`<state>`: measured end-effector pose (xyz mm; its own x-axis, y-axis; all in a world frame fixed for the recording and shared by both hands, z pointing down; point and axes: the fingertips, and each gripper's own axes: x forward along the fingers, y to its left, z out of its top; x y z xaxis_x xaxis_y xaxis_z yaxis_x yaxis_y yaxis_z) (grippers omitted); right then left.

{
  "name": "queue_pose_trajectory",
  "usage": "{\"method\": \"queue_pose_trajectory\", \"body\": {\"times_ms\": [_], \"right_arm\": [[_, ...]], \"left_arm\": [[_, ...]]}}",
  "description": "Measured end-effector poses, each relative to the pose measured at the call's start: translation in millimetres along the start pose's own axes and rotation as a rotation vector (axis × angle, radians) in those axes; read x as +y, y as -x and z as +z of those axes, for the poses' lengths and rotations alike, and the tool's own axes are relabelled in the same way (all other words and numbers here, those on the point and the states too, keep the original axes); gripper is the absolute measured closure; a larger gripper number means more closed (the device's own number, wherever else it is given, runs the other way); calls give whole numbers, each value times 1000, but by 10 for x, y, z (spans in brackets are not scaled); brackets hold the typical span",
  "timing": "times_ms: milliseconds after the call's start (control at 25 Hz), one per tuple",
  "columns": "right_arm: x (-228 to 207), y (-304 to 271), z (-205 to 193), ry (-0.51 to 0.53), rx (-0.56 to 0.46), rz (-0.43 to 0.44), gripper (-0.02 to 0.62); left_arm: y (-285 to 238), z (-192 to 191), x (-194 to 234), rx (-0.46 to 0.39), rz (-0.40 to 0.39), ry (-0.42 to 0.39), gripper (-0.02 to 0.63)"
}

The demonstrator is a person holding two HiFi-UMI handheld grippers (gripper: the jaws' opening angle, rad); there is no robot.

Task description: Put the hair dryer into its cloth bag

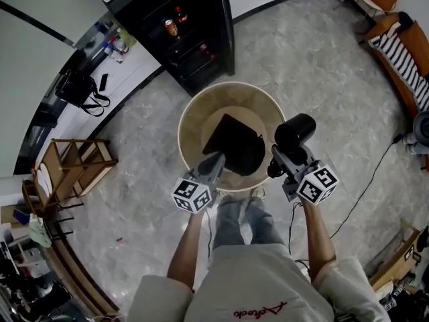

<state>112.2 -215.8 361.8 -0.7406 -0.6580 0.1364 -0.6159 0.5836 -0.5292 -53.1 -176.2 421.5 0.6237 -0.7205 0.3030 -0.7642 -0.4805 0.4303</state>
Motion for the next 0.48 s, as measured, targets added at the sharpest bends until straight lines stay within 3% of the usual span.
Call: {"method": "queue_pose_trajectory", "body": {"times_ms": [480], "right_arm": [[-252, 61, -994, -61, 123, -30, 387]], "left_arm": [[-111, -729, 272, 49, 8, 67, 566]]}}
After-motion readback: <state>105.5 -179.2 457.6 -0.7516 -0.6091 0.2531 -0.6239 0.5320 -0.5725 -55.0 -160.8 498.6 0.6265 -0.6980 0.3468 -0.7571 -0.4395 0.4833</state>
